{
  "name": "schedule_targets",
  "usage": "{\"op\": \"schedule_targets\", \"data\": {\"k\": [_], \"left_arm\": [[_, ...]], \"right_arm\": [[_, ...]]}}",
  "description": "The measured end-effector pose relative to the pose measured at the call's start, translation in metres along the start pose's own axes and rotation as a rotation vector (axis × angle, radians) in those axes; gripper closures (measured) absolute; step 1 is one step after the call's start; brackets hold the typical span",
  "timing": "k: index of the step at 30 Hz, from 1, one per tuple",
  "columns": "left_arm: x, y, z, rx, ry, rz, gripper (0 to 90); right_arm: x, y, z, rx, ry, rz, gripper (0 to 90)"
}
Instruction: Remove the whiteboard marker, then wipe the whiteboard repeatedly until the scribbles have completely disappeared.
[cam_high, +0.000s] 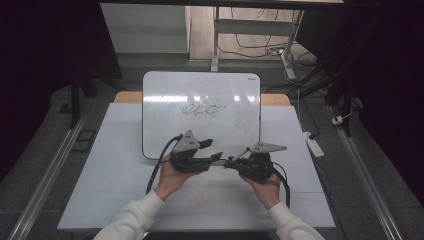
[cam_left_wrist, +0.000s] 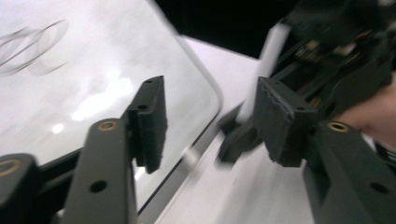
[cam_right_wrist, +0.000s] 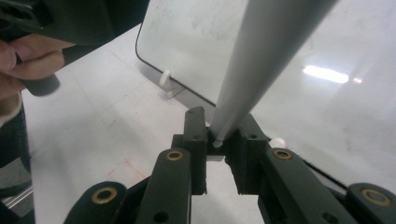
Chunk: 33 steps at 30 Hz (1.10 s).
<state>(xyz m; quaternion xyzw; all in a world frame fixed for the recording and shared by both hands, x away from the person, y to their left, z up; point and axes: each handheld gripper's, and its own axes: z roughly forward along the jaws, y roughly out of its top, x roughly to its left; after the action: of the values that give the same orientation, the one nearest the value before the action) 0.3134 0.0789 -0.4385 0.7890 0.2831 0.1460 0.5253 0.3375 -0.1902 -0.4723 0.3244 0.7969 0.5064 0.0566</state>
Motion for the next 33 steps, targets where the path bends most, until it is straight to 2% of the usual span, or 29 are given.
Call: {"op": "schedule_targets", "data": {"k": [5,11,15,18,21,27,33], "left_arm": [[0.016,-0.027,-0.031,0.060,0.036,-0.049,37.4],[0.022,-0.071,-0.070,0.132,0.082,-0.088,33.9],[0.025,-0.097,-0.097,0.151,0.130,-0.123,32.9],[0.027,-0.110,-0.110,0.160,0.155,-0.143,32.5],[0.027,-0.116,-0.116,0.165,0.172,-0.141,32.5],[0.029,-0.118,-0.117,0.169,0.190,-0.134,31.0],[0.031,-0.116,-0.116,0.166,0.189,-0.139,30.6]], "right_arm": [[-0.002,0.001,-0.005,-0.035,-0.006,-0.027,78.2],[-0.001,0.002,-0.009,-0.080,-0.009,-0.076,78.2],[-0.001,0.003,-0.012,-0.108,-0.017,-0.109,78.2],[-0.002,0.004,-0.014,-0.125,-0.030,-0.123,78.2],[-0.003,0.004,-0.014,-0.136,-0.039,-0.128,78.2],[-0.005,0.007,-0.015,-0.163,-0.045,-0.142,78.2],[-0.011,0.022,-0.017,-0.208,-0.072,-0.153,78.2]]}}
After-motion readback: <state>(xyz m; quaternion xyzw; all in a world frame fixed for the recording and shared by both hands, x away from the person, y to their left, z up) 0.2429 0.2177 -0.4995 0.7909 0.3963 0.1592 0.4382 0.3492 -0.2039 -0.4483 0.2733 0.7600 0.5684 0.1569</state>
